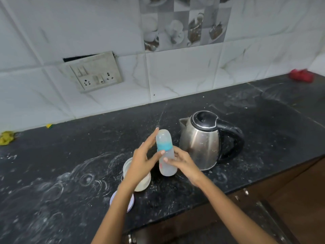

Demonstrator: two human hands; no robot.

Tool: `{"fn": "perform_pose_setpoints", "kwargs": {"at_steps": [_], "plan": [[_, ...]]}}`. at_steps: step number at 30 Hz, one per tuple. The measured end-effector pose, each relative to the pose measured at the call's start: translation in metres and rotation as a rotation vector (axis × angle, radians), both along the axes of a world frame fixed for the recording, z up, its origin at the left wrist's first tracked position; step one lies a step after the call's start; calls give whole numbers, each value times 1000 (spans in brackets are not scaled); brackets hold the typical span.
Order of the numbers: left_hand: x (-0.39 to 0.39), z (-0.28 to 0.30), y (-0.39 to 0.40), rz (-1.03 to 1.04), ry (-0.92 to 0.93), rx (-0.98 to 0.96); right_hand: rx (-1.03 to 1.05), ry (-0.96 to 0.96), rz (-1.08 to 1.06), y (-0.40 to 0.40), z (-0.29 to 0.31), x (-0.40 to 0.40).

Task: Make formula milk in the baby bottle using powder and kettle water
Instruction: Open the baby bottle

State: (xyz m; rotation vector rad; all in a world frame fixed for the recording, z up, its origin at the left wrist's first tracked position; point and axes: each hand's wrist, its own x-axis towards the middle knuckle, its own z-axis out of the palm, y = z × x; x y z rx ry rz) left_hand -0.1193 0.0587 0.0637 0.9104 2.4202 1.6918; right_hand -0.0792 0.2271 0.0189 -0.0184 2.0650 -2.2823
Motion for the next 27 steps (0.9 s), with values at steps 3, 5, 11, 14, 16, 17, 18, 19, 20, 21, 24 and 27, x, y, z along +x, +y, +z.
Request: {"fn": "perform_pose_setpoints", "kwargs": {"at_steps": [3, 5, 11, 14, 16, 17, 18, 19, 20, 21, 24, 27], "plan": [[-12, 18, -5, -212, -238, 157, -84, -79, 155, 13, 22, 3], [-18, 24, -6, -308, -367, 185, -90, -119, 257, 17, 28, 3], [-20, 18, -3, -291, -361, 251, -9, -75, 256, 12, 29, 4], [-10, 10, 7, -50, -161, 247, 313, 2, 41, -5, 21, 5], [-1, 6, 16, 181, 25, 165, 532, 73, -115, -15, 13, 6], [2, 5, 19, 242, 67, 131, 526, 97, -150, -17, 10, 6], [2, 8, 17, 244, 54, 109, 441, 90, -147, -16, 9, 7], [-1, 11, 13, 203, -11, 117, 311, 58, -113, -13, 11, 7], [-8, 13, 7, 135, -103, 154, 183, 18, -57, -8, 15, 8], [-15, 15, 0, 52, -190, 196, 82, -10, -5, -3, 19, 8], [-26, 20, -13, -140, -339, 253, -65, -55, 177, 10, 30, 12], [-25, 23, -11, -366, -422, 285, -41, -79, 235, 12, 34, 10]]}}
